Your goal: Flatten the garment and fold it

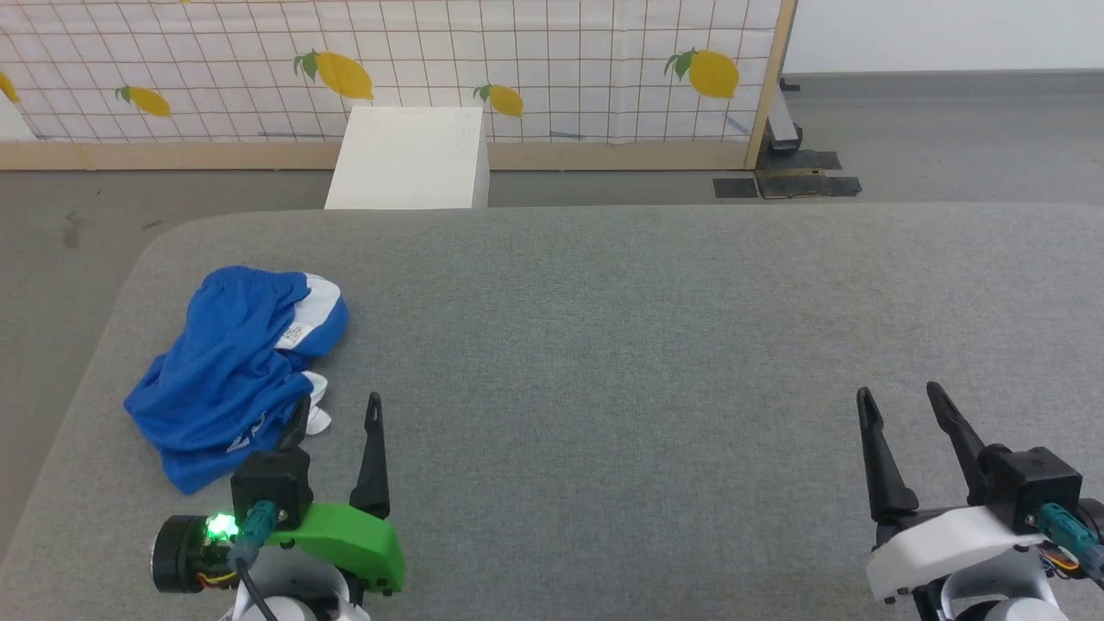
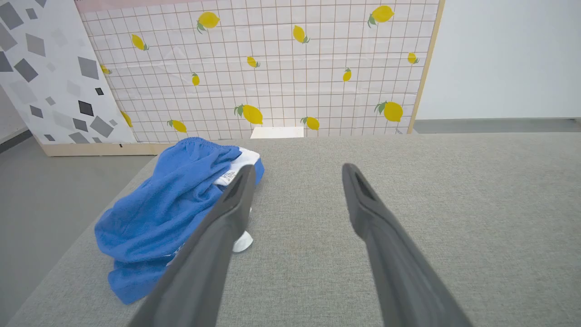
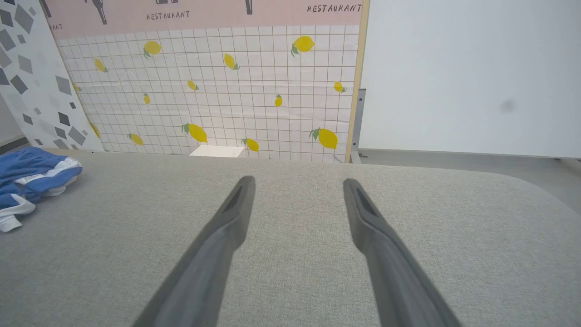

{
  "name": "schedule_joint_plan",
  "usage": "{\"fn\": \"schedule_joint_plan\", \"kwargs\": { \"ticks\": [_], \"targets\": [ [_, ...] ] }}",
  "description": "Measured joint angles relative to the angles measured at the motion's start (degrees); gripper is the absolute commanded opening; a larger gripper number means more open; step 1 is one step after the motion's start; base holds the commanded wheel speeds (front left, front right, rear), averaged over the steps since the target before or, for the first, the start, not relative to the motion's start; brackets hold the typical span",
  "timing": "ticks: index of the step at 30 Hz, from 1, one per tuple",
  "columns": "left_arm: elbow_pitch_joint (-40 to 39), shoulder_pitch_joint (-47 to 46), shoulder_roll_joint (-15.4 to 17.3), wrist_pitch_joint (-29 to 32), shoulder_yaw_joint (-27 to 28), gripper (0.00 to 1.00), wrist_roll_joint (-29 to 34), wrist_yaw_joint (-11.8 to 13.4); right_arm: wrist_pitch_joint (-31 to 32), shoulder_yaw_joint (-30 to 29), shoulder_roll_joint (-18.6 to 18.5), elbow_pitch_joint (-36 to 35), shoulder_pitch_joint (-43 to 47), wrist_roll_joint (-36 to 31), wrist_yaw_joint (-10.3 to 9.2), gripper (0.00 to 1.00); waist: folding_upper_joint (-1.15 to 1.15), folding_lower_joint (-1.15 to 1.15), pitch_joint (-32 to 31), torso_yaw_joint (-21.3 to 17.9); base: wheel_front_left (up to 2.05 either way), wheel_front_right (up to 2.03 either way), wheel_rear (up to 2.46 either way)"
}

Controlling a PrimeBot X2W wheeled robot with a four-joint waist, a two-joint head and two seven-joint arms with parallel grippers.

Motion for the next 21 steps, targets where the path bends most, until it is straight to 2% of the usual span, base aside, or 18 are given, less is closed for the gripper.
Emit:
{"fn": "schedule_joint_plan", "kwargs": {
  "ticks": [21],
  "targets": [
    [1.46,0.04,-0.01,-2.64,-0.74,1.00,-0.74,-0.02,-2.75,-1.75,0.00,0.64,0.32,1.80,0.00,1.00,0.00,0.00,0.16,0.01,0.00,0.00,0.00]
  ]
}}
